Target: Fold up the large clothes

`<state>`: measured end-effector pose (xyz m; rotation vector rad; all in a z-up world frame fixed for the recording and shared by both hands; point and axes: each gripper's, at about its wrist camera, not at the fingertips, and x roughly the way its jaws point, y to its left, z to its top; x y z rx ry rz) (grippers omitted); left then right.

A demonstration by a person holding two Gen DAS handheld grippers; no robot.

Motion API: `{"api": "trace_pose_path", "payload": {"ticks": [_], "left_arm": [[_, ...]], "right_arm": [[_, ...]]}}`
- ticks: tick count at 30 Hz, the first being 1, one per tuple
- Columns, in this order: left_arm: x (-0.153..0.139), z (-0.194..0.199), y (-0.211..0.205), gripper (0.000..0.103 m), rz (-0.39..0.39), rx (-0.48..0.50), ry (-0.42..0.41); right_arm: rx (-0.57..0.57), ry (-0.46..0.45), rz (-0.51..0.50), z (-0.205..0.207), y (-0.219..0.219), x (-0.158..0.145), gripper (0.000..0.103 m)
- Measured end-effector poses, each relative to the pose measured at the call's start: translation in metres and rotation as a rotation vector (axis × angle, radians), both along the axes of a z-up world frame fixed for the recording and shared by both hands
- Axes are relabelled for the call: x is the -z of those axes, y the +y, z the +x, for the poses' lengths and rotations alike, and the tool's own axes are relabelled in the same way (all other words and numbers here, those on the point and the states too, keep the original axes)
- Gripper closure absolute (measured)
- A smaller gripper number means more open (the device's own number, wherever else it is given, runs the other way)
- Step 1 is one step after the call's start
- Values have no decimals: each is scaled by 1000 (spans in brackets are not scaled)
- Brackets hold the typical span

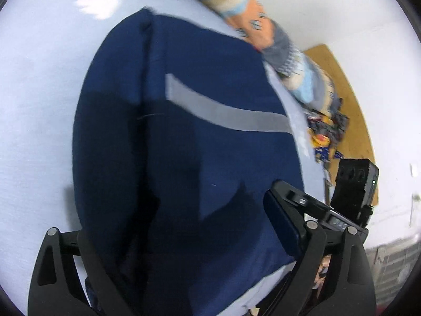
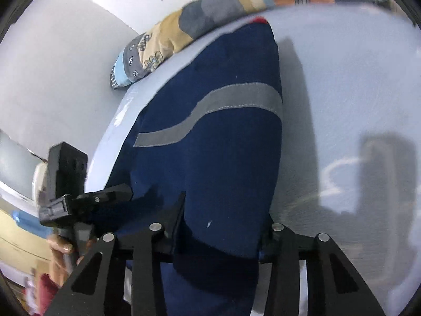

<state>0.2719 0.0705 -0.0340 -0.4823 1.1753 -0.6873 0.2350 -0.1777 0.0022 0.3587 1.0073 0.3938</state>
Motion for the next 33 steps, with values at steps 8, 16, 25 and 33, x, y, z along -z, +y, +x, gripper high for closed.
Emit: {"api": "trace_pose_path", "payload": {"ticks": [8, 16, 25, 33], "left_arm": [[-11, -31, -109, 9, 57, 143, -72], [4, -46, -144, 9, 385, 109, -52], [-26, -93, -91, 9, 479, -139, -167], [1, -104, -118, 7, 621, -48, -187]], "right_arm": [[101, -44, -180, -38, -85, -25, 62], [282, 169, -167, -47, -149, -8, 44], [83, 48, -208, -88, -109, -34, 69], [78, 117, -176, -76, -103, -12, 66]]}}
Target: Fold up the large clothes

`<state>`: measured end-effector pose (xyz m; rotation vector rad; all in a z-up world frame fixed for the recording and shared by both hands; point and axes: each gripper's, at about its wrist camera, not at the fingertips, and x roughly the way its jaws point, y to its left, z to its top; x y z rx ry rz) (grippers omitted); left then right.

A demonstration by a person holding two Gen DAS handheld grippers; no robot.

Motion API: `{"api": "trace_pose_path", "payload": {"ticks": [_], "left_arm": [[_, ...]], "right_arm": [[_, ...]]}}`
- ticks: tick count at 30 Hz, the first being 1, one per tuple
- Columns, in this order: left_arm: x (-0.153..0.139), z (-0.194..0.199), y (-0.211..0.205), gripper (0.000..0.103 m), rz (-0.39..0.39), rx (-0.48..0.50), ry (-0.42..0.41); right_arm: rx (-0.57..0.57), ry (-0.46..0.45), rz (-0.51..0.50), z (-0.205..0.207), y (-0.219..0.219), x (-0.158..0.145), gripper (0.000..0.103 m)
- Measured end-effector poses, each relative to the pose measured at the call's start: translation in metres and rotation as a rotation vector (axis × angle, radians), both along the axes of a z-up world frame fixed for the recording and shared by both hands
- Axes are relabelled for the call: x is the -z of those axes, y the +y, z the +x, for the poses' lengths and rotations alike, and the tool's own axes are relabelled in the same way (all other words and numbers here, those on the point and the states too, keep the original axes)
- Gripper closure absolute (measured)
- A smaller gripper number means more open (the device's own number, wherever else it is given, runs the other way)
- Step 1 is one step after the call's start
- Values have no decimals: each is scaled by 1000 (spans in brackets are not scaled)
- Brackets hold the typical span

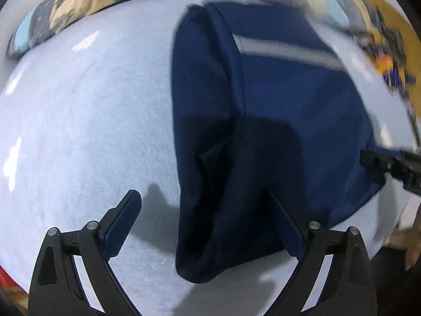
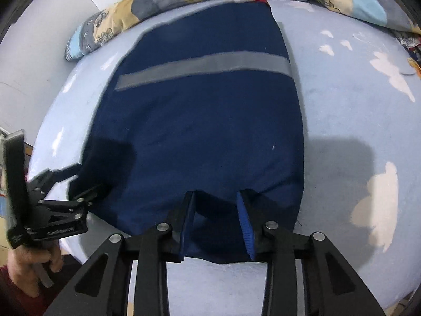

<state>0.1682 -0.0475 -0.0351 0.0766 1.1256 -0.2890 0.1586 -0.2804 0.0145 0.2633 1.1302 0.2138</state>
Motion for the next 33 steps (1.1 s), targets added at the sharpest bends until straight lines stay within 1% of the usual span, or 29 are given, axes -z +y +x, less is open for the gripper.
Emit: {"api": "trace_pose_path", "payload": {"ticks": [1, 2, 3, 4, 5, 6, 8, 9, 10, 12, 13, 15, 17, 19, 22, 24, 26, 31, 33], "left_arm": [[-8, 0, 5, 7, -31, -20, -30], [-18, -1, 9, 7, -51, -31, -72], [-27, -1, 11, 7, -50, -43, -119], [-33, -1, 13, 7, -45, -54, -152], [-37, 0, 13, 7, -42, -59, -179], [-40, 1, 14, 7, -34, -67, -207], [-37, 3, 20, 7, -28, -93, -244], [-36, 6, 20, 7, -37, -104, -259], [-34, 5, 19, 7, -42, -113, -260], [-33, 14, 9, 7, -56, -126, -277], [-33, 17, 4, 7, -59, -127, -293], [-37, 17, -9, 7, -26, -126, -346], [-46, 16, -18, 7, -9, -108, -395], [-53, 13, -29, 7, 29, -87, -461], [-59, 9, -40, 7, 98, -60, -522], [-61, 6, -43, 7, 119, -39, -543], [-62, 7, -43, 7, 114, -28, -536], [-64, 7, -38, 7, 100, -38, -528], [-65, 6, -36, 7, 96, -40, -531]], "right_arm": [[9, -27, 46, -1, -6, -8, 66], [17, -59, 71, -1, -11, -17, 66], [29, -98, 63, -1, -16, -26, 63], [44, -113, 46, 1, -19, -29, 60], [77, -123, 20, 3, -26, -30, 51], [124, -115, 4, 7, -33, -29, 47], [178, -89, 35, 15, -44, -23, 47], [195, -80, 44, 16, -48, -21, 47], [215, -70, 43, 18, -51, -20, 47], [241, -73, 16, 23, -55, -20, 47], [246, -78, -4, 18, -53, -24, 47], [248, -77, -53, 20, -44, -26, 47], [231, -86, -63, 19, -33, -30, 47], [215, -106, -76, 18, -21, -34, 47], [187, -136, -133, 21, -3, -39, 42], [169, -150, -152, 24, 7, -41, 41], [156, -159, -170, 25, 15, -43, 40], [140, -177, -165, 24, 23, -47, 37], [138, -189, -186, 23, 25, -48, 37]]}}
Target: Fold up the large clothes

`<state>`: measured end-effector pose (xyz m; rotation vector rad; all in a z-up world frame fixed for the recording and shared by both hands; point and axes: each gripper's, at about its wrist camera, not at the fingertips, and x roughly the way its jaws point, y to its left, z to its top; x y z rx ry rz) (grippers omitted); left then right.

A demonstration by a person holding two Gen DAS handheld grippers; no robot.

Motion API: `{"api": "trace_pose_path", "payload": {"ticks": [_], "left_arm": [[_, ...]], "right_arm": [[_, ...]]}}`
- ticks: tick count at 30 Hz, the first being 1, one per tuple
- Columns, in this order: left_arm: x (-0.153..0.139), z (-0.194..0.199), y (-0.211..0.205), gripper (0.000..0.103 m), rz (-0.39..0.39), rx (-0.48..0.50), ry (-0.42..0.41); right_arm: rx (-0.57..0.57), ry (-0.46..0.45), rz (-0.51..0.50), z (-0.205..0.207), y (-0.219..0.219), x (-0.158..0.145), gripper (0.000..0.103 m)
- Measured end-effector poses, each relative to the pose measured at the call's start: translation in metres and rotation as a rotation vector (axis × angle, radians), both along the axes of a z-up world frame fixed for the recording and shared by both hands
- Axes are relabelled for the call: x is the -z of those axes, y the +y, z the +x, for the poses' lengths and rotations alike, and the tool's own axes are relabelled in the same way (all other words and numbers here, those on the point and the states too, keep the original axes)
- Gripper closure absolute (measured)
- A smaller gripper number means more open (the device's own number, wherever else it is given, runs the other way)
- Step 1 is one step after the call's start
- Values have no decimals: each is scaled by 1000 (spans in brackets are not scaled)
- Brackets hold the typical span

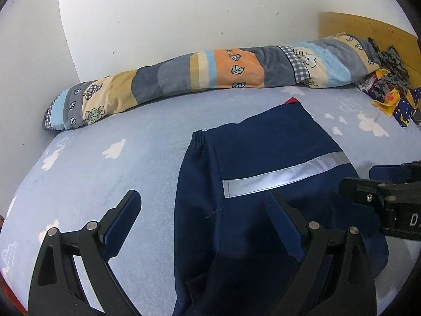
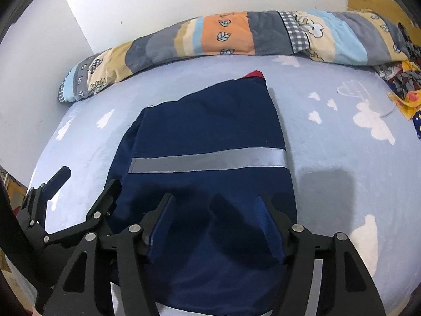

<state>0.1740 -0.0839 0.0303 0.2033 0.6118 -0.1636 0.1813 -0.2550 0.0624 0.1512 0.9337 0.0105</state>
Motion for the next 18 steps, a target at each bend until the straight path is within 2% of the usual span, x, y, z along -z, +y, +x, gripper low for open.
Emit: {"api": "trace_pose_path", "payload": {"ticks": [18], "left_arm": [[3, 0, -4, 7, 17, 13, 16]], "right_arm": [[15, 23, -26, 4, -2, 6, 36]]}}
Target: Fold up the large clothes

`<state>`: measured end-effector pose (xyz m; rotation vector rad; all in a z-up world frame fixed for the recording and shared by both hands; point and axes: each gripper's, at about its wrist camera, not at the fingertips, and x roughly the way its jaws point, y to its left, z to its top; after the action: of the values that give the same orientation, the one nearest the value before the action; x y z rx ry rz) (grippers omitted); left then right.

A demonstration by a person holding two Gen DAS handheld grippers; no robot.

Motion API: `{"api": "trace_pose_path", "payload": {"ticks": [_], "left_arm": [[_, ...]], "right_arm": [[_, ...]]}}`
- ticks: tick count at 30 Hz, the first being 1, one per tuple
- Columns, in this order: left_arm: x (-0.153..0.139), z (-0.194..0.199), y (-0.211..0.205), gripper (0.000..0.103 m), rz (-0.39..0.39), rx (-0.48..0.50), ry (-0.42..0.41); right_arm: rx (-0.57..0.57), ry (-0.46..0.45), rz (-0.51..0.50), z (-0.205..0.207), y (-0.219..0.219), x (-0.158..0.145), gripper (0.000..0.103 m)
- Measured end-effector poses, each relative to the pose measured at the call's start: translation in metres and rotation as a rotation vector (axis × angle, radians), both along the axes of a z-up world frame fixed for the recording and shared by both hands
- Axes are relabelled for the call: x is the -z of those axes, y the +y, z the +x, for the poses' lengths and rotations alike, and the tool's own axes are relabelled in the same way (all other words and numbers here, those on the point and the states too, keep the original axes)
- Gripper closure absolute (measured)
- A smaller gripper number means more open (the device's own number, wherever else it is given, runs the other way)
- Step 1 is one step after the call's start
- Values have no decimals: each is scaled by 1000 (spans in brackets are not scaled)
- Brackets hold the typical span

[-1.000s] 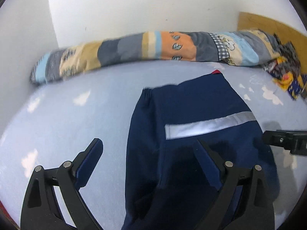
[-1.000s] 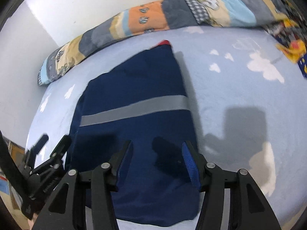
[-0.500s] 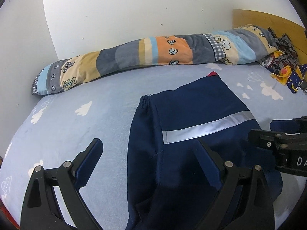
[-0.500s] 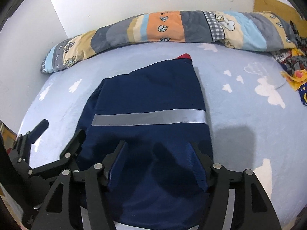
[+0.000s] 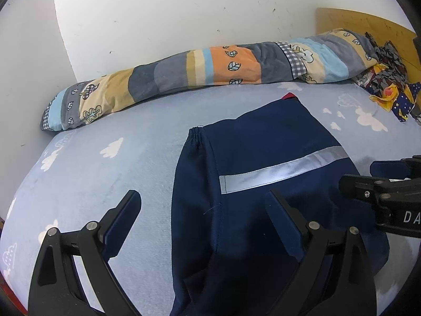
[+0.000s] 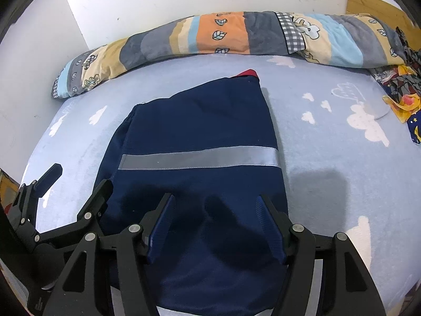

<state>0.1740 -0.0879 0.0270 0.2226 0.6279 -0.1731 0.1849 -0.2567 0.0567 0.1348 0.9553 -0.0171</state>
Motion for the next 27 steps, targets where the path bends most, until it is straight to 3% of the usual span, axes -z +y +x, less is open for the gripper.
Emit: {"api": "trace_pose_path", "payload": {"ticks": [20, 23, 27], "left_arm": [[8, 4, 0, 7, 13, 1, 53], [20, 12, 0, 7, 22, 3, 136], [57, 29, 0, 6, 37, 8, 359]], "right_arm": [[6, 38, -13, 3, 2, 9, 33], [2, 66, -24, 5, 3, 15, 33], [17, 162, 15, 13, -4, 37, 33]]}}
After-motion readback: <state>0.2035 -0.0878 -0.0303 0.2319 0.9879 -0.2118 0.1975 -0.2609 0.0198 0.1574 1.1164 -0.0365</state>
